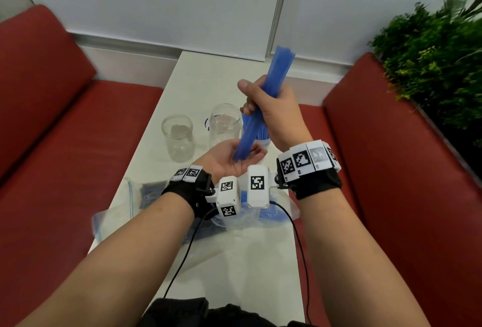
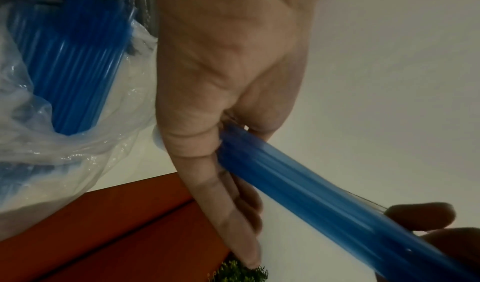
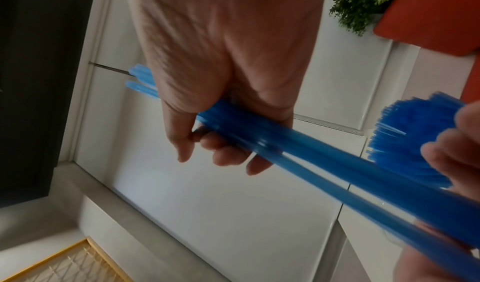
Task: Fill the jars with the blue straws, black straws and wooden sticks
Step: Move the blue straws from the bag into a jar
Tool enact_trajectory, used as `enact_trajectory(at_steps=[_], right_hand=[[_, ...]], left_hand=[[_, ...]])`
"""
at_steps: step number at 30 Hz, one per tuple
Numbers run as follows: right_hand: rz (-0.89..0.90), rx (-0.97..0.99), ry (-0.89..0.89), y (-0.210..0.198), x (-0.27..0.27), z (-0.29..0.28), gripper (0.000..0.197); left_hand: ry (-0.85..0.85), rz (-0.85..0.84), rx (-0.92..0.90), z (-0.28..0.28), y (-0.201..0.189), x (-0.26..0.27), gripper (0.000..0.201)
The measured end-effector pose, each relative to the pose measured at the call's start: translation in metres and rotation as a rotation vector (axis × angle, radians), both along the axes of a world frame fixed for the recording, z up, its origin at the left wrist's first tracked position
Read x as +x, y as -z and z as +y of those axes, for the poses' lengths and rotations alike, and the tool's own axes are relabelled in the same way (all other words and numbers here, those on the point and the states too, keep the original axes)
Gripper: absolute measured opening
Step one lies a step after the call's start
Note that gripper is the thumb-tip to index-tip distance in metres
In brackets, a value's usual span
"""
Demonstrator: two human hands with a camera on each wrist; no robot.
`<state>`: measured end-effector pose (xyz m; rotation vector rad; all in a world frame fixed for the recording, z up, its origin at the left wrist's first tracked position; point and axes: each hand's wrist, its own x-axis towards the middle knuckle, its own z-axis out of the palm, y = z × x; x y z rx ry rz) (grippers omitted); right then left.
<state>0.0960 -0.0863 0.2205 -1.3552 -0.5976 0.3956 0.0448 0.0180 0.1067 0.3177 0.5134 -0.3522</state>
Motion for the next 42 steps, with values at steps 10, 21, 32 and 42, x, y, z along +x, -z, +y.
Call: enact_trajectory(at_steps=[10, 21, 32, 42], right_hand=[[0.073, -0.1, -0.116, 0.008, 0.007, -0.004, 0.047], [0.013, -0.64, -0.309, 0.006, 0.043, -0.027, 0.025], [-0.234, -0.467, 0.316, -0.025, 0.092, -0.016, 0.011], [-0.137, -0.698, 0.321, 0.062, 0.131, 0.019, 0.021]], left_hand=[[0.183, 0.006, 0.072, 0.005, 0.01, 0.002, 0.036], [-0.017, 0.212, 0.329, 0.014, 0.053, -0.004, 0.026], [0.167, 0.161, 1.304, 0.033, 0.062, 0.019, 0.024], [0.88, -0.128, 2.019, 0.024, 0.076, 0.022, 0.025]])
